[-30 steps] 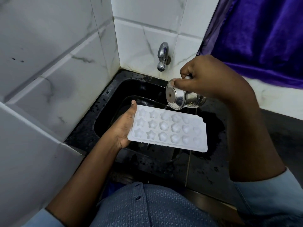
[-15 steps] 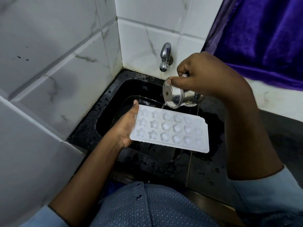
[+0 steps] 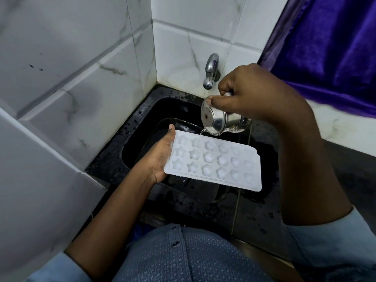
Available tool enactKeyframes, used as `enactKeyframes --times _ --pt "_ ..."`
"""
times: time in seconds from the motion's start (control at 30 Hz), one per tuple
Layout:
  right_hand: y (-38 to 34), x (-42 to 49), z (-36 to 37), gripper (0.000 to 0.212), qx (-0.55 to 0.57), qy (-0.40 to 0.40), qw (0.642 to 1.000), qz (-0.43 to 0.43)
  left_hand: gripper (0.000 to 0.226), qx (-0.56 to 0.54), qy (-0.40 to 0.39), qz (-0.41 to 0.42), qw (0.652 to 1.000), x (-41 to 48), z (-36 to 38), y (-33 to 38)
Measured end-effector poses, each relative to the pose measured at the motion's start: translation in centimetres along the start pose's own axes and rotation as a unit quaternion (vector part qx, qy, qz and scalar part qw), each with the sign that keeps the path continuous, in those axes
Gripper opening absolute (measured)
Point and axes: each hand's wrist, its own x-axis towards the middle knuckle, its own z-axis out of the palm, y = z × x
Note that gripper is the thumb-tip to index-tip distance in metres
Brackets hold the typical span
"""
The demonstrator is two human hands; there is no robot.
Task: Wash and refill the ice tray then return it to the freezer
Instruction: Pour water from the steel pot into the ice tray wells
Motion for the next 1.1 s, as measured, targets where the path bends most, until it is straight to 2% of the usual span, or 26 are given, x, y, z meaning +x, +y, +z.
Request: enactKeyframes --times 1.1 --pt "-2.9 2.6 0.8 0.048 -0.036 -0.01 0.999 -0.035 0.078 -0.013 -0.009 0.004 1.0 -0.4 0.1 0.6"
